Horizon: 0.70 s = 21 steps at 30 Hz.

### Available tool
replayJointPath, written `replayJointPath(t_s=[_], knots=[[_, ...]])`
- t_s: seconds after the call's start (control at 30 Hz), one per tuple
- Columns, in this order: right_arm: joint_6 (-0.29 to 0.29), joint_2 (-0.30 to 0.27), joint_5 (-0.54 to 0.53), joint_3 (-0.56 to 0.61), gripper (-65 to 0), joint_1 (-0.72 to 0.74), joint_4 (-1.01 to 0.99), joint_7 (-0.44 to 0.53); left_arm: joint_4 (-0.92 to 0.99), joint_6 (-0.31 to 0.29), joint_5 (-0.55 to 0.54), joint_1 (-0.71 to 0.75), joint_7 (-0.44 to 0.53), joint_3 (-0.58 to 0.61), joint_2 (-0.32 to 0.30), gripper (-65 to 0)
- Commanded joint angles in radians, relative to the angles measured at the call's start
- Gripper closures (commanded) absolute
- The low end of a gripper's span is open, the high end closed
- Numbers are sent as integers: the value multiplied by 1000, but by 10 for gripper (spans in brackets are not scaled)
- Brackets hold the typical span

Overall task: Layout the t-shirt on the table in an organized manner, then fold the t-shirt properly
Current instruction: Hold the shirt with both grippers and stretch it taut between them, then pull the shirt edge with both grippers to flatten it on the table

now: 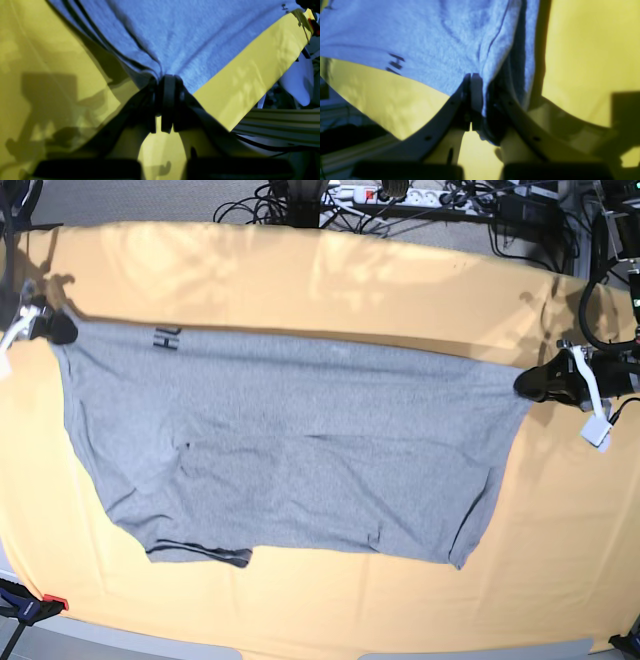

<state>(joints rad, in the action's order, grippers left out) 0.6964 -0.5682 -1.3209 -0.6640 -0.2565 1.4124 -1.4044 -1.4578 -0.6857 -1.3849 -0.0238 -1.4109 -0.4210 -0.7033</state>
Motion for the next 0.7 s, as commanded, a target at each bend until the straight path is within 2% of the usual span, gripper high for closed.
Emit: replayJointPath(t_s=[0.0, 0.2, 0.53, 0.67], knots=[[2, -31, -18, -10, 0, -8, 42, 8, -13, -4, -33, -9, 15, -12, -40, 0], [2, -31, -9, -11, 0, -131, 183, 8, -13, -12, -91, 58, 15, -12, -87, 0], [2, -31, 21, -11, 0, -217, 190, 8, -13, -12, -91, 155, 15, -13, -101, 0], [2, -31, 65, -12, 0, -220, 190, 8, -13, -12, -95, 174, 15, -12, -123, 0]])
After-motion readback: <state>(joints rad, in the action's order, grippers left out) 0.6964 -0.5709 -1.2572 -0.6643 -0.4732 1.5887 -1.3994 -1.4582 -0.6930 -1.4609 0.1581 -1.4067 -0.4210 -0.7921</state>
